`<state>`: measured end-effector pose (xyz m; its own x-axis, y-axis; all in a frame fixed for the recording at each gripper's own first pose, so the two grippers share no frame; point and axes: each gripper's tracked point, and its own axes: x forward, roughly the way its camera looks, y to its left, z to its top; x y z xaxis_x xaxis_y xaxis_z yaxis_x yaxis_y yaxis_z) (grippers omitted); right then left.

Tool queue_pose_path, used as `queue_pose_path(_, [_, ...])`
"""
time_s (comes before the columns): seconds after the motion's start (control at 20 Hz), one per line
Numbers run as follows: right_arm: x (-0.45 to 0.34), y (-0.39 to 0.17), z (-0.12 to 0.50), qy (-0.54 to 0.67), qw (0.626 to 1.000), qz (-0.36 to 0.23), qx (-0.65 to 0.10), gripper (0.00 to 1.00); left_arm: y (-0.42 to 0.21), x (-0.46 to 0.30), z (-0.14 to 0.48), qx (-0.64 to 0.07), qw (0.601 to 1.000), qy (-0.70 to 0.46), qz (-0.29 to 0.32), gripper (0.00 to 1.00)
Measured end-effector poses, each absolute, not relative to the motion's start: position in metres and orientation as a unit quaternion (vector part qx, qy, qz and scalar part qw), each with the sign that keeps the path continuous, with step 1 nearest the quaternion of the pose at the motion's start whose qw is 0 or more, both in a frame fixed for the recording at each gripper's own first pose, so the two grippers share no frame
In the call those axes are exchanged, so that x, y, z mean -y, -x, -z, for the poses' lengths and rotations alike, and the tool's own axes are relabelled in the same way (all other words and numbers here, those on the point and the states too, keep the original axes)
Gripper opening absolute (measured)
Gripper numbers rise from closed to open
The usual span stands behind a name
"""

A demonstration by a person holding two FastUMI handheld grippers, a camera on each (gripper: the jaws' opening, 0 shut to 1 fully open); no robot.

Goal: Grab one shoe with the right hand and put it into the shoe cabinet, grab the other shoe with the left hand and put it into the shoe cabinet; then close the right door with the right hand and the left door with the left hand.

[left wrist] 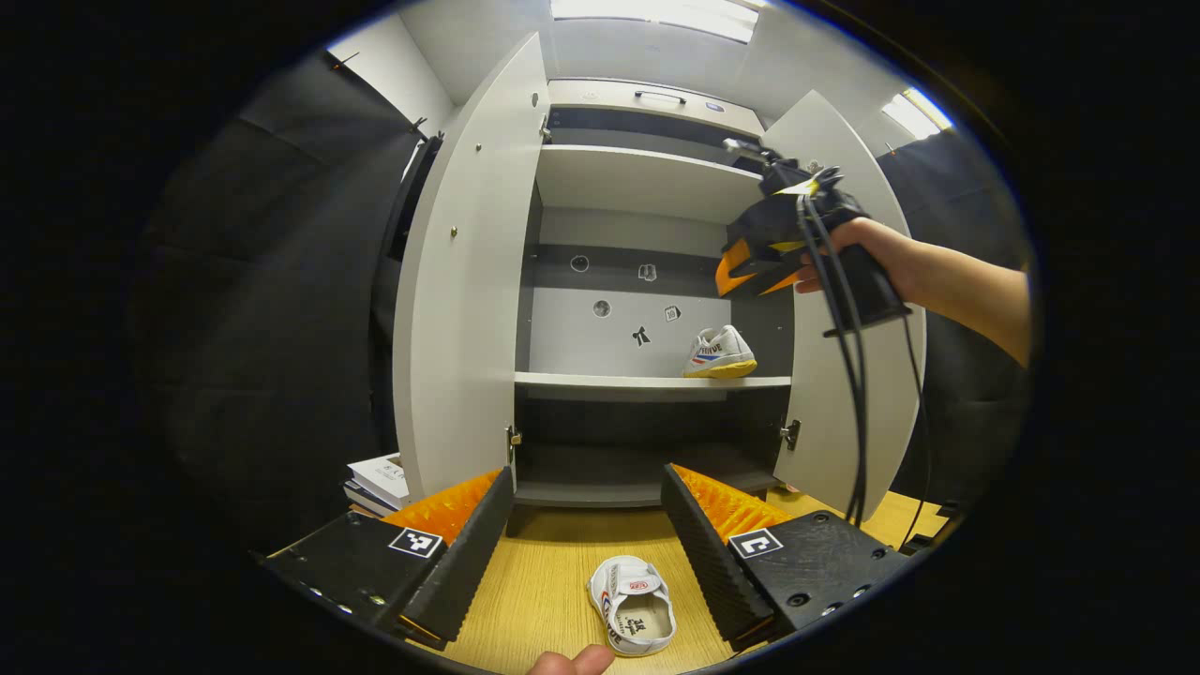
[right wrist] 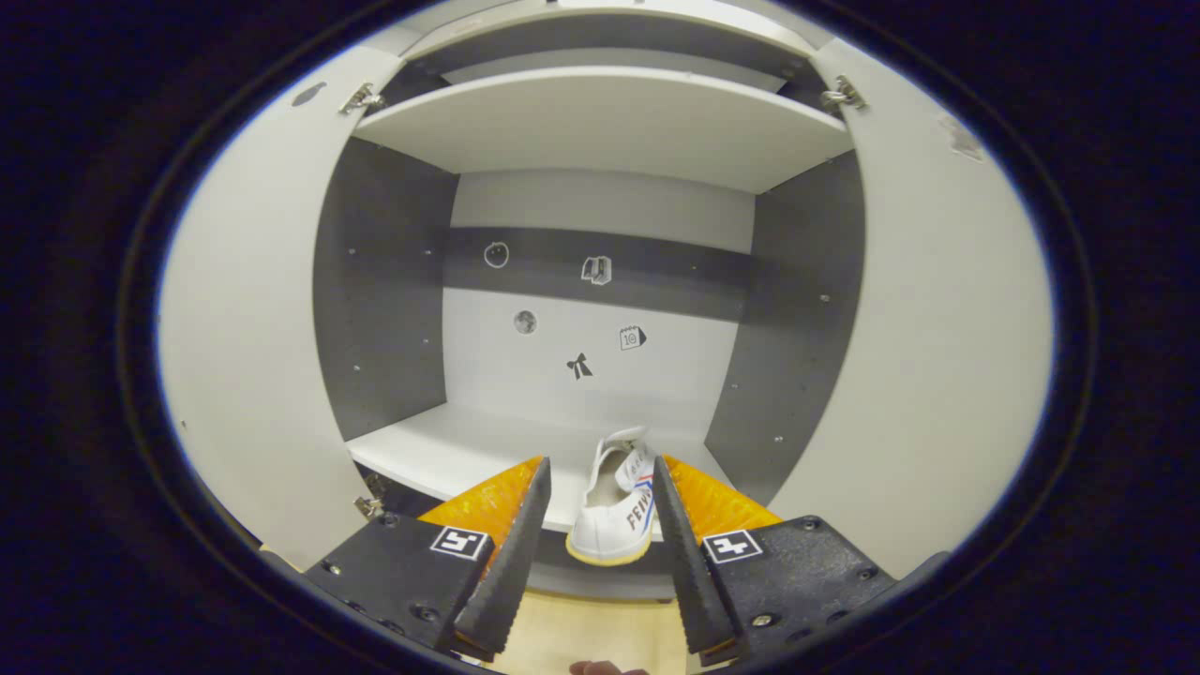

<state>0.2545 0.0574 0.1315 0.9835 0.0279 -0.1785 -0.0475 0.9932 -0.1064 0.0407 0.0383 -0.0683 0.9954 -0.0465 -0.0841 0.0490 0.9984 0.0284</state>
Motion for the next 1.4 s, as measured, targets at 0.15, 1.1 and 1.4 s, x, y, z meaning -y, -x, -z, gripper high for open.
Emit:
queue_pose_path(0.15, [-0.048,-0.211,-0.112,0.044,0.997,-0.015,-0.055,0.71,-0.039,-0.033,0.07,-0.046,0.998,-0.013,0.027,0.95])
queue_pose_path(1.1, [-0.038,-0.061,0.097,0.062,0.997,0.008,-0.046,0.75,-0.019,-0.025,0.183,-0.184,0.982,-0.033,0.026,0.95])
queue_pose_path(1.4, [-0.025,-0.06,0.086,0.049,0.998,0.01,-0.042,0.75,-0.012,-0.025,0.248,-0.28,0.959,-0.017,0.039,0.96])
